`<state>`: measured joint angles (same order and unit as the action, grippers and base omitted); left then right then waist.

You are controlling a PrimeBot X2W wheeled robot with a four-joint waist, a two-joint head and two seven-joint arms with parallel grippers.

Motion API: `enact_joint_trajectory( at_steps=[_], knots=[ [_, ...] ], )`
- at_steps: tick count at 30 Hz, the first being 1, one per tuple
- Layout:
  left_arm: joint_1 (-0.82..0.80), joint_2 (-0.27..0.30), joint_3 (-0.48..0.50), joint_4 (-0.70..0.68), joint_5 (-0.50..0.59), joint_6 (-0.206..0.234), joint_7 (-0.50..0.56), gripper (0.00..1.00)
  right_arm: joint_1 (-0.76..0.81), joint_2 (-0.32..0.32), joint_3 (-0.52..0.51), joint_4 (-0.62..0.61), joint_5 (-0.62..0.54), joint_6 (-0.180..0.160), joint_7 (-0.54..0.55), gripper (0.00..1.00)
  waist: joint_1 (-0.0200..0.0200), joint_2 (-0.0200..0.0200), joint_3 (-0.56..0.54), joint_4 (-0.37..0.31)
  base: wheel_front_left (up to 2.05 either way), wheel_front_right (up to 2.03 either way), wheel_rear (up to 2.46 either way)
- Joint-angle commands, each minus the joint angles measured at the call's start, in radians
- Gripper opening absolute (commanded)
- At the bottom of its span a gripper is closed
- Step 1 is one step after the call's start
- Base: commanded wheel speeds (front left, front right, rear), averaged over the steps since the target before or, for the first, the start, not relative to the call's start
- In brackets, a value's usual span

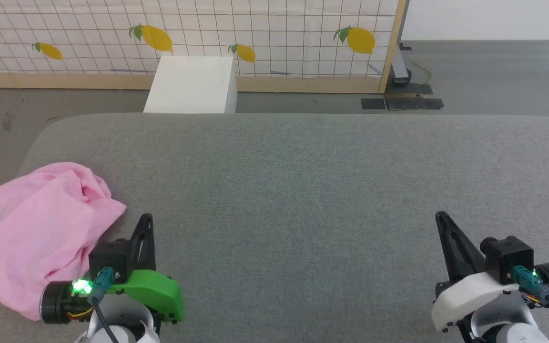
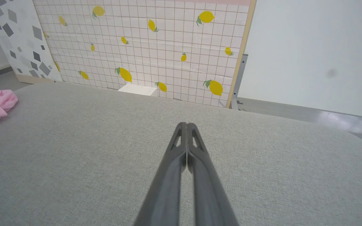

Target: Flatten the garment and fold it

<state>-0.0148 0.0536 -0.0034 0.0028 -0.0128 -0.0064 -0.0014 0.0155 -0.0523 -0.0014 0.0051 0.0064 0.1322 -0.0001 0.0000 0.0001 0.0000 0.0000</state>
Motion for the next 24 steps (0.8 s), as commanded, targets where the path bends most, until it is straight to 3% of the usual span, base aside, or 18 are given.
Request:
enact_joint_trajectory(
  at_steps=[1,8,9,24],
  knots=[
    [0.015,-0.003,0.003,-0.003,0.013,0.006,0.001,0.00,-0.015,0.002,0.001,-0.005,-0.006,-0.002,0.000,0.00,0.0000,-0.0001,0.000,0.000,0.00,0.00,0.00],
    [0.015,-0.003,0.003,-0.003,0.013,0.006,0.001,0.00,-0.015,0.002,0.001,-0.005,-0.006,-0.002,0.000,0.00,0.0000,-0.0001,0.000,0.000,0.00,0.00,0.00],
    [0.000,0.000,0.000,0.000,-0.001,0.000,0.000,1.00,0.000,0.000,0.000,0.000,0.000,0.000,0.000,1.00,0.0000,-0.0001,0.000,0.000,0.00,0.00,0.00],
    [-0.013,0.000,-0.024,0.028,-0.025,0.014,-0.024,1.00,-0.009,0.000,-0.003,0.014,0.008,0.000,-0.019,1.00,0.0000,-0.0001,0.000,0.014,0.00,0.00,0.00]
  ],
)
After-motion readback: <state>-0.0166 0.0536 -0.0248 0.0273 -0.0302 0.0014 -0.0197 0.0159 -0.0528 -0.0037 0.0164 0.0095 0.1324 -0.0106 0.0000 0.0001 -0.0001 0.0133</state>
